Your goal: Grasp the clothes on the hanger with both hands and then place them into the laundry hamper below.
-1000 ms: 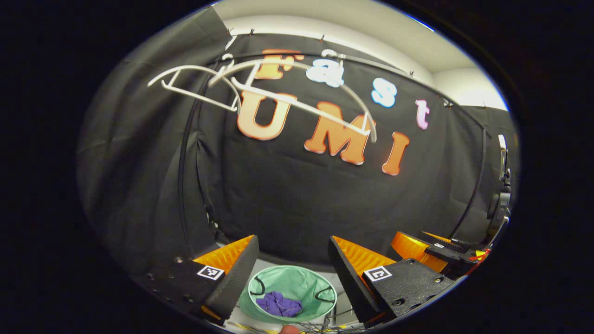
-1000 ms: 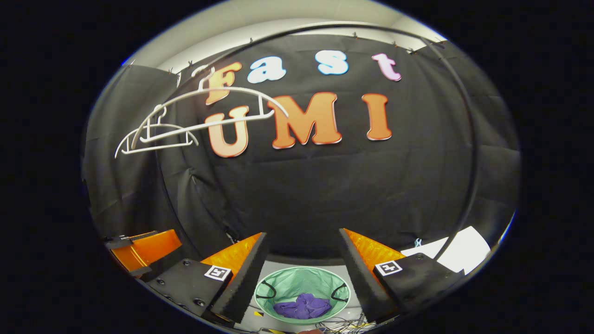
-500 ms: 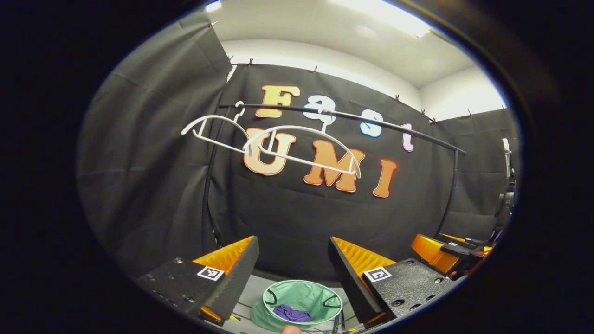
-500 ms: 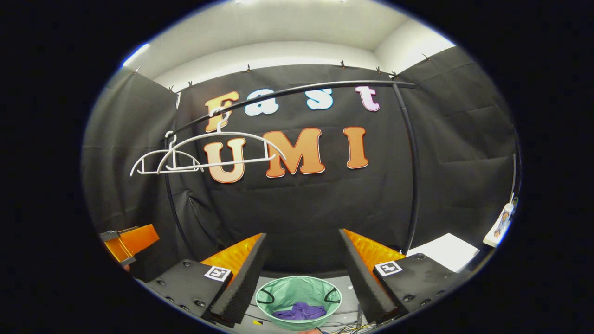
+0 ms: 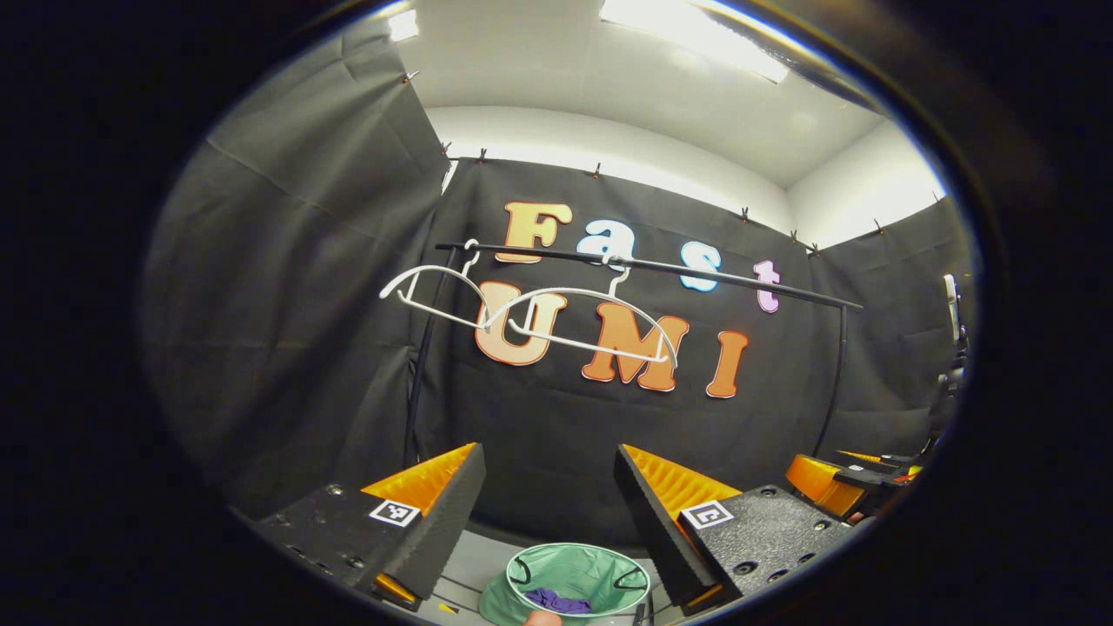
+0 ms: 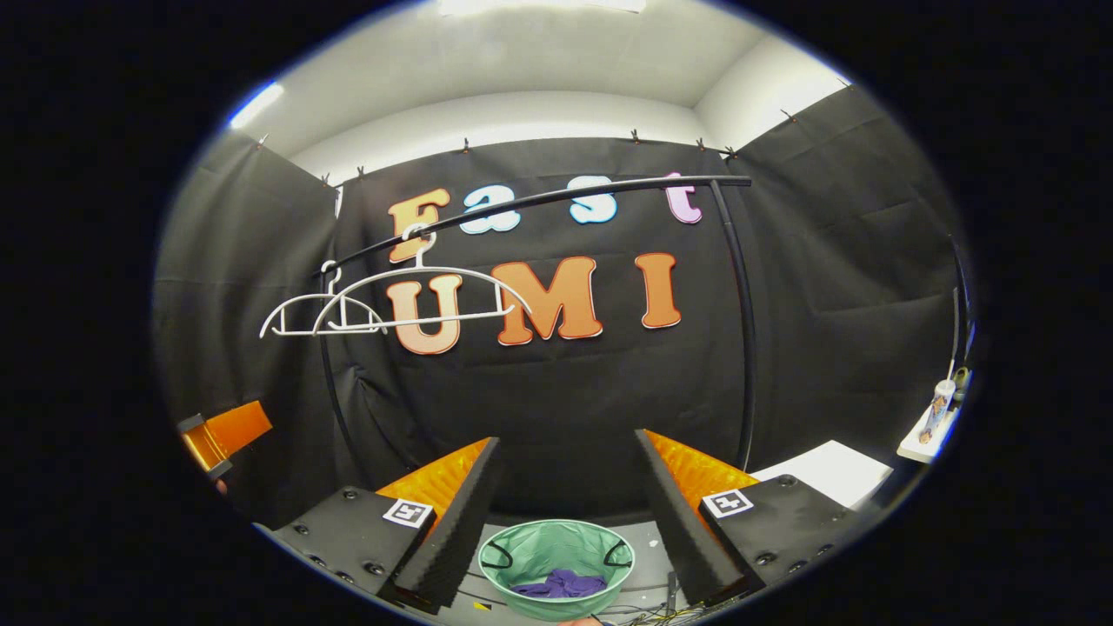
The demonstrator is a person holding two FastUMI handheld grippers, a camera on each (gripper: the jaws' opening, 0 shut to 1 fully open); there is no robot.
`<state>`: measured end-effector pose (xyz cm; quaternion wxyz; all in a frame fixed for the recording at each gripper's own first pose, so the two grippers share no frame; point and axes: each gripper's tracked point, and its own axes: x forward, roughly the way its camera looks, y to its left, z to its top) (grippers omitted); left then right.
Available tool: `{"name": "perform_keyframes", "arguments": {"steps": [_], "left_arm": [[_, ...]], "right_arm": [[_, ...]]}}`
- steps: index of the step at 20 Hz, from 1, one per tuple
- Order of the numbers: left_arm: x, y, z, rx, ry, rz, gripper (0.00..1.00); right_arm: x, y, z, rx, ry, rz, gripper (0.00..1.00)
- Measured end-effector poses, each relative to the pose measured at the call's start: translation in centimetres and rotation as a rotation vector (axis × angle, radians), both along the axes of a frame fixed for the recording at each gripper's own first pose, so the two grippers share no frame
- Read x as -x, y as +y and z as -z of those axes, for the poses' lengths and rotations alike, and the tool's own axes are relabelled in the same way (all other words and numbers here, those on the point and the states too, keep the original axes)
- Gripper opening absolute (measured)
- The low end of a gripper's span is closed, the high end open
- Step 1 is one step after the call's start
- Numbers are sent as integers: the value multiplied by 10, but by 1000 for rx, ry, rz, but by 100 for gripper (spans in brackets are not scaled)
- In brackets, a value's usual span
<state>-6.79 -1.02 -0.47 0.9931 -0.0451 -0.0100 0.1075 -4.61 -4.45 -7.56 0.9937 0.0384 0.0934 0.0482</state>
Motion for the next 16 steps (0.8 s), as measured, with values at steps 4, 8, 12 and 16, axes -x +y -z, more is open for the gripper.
{"name": "perform_keyframes", "arguments": {"steps": [4, 8, 12, 16], "left_arm": [[8, 2, -5, -1, -18, -19, 89], [6, 6, -3, -3, -13, -34, 94], [1, 9, 2, 6, 2, -30, 94], [0, 10, -2, -3, -2, -17, 94]], "right_arm": [[2, -2, -14, 8, -54, -3, 88], [2, -3, -18, 14, -74, 1, 100], [3, -15, -19, 28, -82, 26, 100], [4, -26, -21, 29, -87, 58, 100]]}}
